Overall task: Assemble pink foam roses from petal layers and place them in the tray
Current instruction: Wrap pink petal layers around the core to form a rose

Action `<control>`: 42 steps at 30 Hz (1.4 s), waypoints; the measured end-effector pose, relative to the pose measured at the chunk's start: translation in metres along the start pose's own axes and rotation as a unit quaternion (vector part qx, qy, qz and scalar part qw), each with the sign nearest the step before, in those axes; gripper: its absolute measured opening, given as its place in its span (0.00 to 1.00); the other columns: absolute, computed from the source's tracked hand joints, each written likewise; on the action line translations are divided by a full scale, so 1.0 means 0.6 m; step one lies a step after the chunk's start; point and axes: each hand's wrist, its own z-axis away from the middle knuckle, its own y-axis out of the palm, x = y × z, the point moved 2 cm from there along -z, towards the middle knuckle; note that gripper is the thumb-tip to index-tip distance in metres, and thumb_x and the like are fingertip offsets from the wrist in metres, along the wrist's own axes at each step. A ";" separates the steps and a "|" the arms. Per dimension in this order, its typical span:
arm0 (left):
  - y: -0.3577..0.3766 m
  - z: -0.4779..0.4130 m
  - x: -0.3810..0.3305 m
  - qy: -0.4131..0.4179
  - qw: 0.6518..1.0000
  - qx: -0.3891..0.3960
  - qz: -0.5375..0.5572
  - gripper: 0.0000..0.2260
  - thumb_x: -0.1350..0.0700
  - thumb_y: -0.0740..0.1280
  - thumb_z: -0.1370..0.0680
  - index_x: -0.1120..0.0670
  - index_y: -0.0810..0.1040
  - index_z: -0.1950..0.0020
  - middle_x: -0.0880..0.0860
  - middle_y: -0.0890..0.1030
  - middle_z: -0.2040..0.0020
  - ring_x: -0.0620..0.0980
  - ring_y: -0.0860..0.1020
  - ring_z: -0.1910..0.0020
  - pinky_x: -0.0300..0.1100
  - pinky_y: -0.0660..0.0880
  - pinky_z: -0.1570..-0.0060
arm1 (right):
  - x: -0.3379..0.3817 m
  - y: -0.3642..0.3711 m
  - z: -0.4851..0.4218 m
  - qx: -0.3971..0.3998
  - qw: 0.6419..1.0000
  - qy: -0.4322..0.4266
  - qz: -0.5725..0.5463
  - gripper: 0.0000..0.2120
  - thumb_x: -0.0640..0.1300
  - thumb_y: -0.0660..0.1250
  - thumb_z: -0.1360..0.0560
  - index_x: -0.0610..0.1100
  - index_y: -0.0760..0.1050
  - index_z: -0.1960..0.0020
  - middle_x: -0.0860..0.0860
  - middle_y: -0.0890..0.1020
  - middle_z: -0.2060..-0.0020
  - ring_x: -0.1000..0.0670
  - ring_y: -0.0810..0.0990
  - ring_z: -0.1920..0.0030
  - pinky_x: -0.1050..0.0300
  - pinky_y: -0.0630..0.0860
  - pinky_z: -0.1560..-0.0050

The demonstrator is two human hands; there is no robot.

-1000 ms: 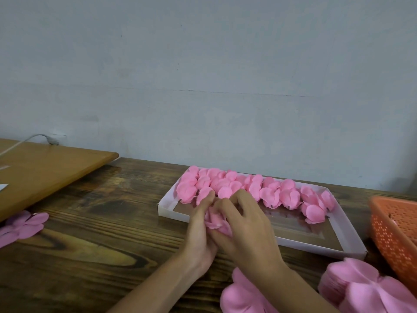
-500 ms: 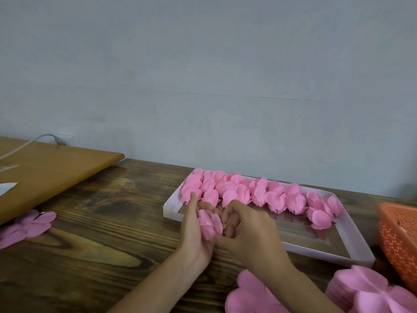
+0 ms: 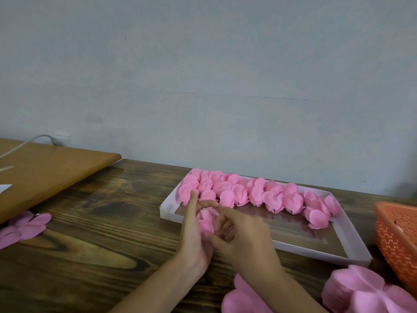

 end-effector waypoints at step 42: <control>0.004 0.004 -0.006 0.175 0.895 0.192 -0.363 0.21 0.61 0.82 0.35 0.54 0.79 0.46 0.54 0.85 0.53 0.48 0.83 0.54 0.40 0.79 0.58 | -0.044 -0.088 -0.053 0.160 0.982 -0.087 0.057 0.19 0.52 0.75 0.27 0.67 0.79 0.39 0.62 0.74 0.49 0.60 0.76 0.49 0.60 0.75 0.50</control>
